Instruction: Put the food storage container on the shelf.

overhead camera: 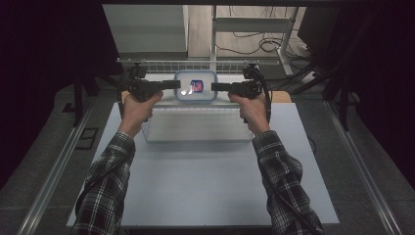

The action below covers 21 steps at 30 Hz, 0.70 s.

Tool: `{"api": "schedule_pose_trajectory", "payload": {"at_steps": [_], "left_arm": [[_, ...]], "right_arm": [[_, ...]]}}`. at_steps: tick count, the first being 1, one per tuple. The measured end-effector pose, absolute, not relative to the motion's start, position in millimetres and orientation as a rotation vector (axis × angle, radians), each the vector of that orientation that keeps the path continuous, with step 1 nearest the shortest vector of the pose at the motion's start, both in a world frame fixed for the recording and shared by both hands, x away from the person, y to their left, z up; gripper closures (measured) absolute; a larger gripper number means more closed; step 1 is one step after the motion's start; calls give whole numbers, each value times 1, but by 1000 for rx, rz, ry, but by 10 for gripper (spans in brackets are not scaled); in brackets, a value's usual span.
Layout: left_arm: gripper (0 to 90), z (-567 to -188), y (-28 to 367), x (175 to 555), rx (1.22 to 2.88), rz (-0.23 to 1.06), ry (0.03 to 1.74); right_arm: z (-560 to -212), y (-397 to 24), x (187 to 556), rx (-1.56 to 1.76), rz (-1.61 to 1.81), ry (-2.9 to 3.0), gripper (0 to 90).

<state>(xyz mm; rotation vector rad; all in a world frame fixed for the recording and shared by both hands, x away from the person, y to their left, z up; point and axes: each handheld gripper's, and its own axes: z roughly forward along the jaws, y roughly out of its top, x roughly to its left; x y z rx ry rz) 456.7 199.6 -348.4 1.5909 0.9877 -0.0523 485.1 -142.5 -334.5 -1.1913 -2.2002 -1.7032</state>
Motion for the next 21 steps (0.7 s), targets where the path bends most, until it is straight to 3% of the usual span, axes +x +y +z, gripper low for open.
{"api": "schedule_pose_trajectory", "payload": {"at_steps": [2,7,14,21], "left_arm": [[529,-349,198,458,1597,-47,996],[520,-348,199,461,1606,-41,996],[479,-340,193,466,1665,99,1078],[475,-342,192,468,1640,108,1087]], "right_arm": [[-336,-137,485,-1215,-1661,-2244,541],[-336,-137,485,-1224,-1667,-2242,553],[-329,-137,481,-1274,-1695,-2282,583],[-325,-132,477,-1290,-1687,-2356,579]]}}
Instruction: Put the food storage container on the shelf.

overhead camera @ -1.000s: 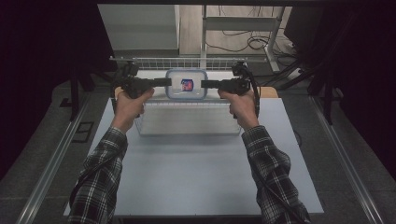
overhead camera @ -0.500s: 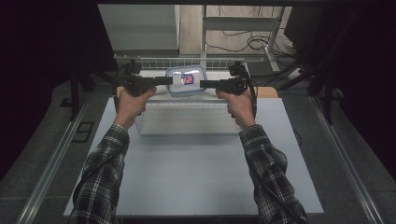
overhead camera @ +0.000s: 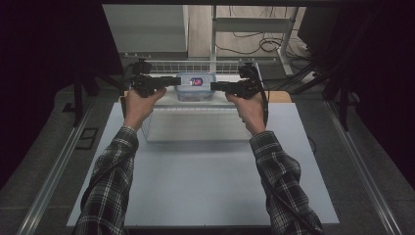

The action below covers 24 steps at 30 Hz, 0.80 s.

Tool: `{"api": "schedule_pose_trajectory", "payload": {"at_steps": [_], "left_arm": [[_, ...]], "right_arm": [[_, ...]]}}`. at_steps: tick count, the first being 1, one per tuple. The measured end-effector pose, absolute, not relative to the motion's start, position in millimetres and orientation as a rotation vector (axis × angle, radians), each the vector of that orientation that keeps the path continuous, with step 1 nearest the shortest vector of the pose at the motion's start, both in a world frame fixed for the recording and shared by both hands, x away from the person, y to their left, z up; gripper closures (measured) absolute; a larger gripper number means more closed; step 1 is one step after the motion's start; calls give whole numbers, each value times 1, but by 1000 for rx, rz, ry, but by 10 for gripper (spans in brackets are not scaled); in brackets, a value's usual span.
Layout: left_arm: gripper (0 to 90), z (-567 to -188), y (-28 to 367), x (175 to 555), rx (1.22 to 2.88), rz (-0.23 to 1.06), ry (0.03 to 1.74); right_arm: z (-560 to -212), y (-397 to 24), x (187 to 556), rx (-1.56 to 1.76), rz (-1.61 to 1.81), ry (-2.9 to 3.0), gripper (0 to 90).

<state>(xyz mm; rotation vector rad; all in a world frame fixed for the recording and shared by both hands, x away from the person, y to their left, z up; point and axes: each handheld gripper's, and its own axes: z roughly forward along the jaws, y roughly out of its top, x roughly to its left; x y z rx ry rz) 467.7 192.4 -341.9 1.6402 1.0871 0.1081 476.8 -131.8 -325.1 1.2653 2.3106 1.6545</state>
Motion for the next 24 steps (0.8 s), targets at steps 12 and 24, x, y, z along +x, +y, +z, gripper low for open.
{"api": "schedule_pose_trajectory", "payload": {"at_steps": [12,24], "left_arm": [[192,-338,186,443,1693,224,997],[27,-351,176,412,1836,344,915]], "right_arm": [[-326,-126,459,1043,1579,2275,297],[-342,-123,441,974,1508,2274,81]]}}
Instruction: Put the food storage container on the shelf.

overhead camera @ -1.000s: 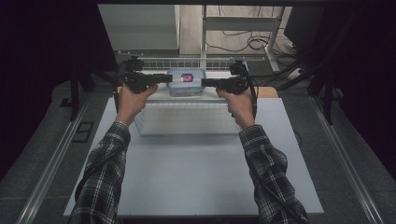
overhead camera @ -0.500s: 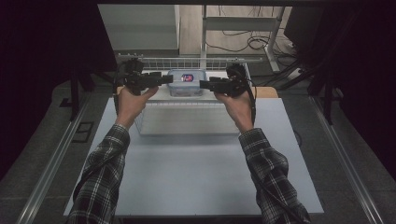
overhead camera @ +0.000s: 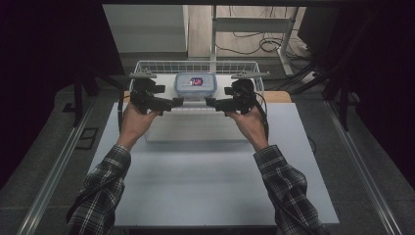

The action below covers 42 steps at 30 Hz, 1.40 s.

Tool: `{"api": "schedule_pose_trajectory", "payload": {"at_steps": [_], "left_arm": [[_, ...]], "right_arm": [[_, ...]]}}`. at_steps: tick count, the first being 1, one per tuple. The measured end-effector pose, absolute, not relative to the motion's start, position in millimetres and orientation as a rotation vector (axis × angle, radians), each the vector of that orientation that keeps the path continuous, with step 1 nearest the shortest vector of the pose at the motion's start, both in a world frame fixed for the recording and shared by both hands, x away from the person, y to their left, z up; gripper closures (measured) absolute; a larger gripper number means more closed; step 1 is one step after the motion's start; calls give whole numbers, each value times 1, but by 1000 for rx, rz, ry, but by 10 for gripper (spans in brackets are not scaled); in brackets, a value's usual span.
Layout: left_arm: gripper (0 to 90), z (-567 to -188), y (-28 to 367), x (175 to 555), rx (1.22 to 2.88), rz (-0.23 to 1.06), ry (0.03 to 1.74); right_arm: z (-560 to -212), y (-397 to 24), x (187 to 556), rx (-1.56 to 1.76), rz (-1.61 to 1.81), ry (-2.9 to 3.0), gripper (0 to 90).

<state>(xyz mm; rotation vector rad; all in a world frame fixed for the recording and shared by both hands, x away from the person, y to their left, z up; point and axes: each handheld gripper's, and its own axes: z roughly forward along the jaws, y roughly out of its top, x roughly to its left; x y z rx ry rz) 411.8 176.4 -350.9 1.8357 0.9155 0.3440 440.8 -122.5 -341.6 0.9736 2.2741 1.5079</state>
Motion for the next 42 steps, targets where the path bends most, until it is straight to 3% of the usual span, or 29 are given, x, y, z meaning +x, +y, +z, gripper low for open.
{"api": "schedule_pose_trajectory", "payload": {"at_steps": [11,42], "left_arm": [[13,-365,174,387,1862,416,862],[21,-392,166,338,1887,402,750]], "right_arm": [[-348,-123,426,933,1466,2286,42],[-364,-131,385,816,1404,2312,42]]}}
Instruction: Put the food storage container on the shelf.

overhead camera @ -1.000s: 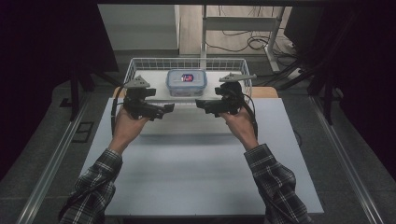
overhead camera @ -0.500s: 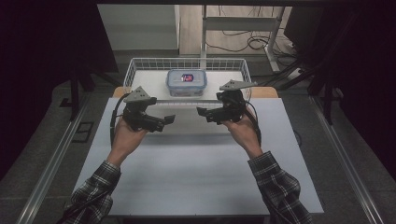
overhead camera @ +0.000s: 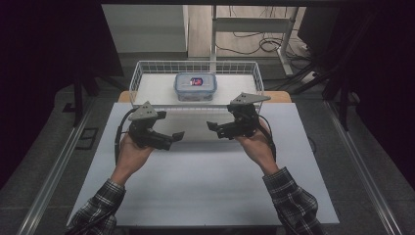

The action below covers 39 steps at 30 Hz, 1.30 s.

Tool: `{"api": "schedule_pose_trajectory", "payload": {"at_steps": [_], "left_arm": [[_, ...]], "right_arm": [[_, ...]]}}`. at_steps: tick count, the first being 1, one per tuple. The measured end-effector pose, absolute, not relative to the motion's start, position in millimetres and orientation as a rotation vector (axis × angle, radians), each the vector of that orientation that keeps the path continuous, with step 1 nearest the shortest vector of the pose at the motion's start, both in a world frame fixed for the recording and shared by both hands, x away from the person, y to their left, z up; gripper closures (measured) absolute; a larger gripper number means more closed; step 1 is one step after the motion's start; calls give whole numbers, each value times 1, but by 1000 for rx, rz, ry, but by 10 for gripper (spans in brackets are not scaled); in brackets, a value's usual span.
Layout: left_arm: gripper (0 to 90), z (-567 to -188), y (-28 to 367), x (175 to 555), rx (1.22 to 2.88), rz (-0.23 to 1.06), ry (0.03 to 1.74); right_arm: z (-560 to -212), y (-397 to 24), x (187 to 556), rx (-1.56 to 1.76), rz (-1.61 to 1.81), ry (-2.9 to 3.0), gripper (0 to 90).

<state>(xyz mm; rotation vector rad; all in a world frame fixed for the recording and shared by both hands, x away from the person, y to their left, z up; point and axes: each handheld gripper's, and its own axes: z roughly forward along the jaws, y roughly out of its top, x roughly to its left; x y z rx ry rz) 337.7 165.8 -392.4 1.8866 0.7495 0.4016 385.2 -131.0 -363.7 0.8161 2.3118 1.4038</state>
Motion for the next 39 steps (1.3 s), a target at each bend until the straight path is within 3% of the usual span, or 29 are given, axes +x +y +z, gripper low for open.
{"api": "schedule_pose_trajectory", "payload": {"at_steps": [39], "left_arm": [[15,-461,148,295,1925,363,745]], "right_arm": [[-430,-141,343,706,1337,2398,0]]}}
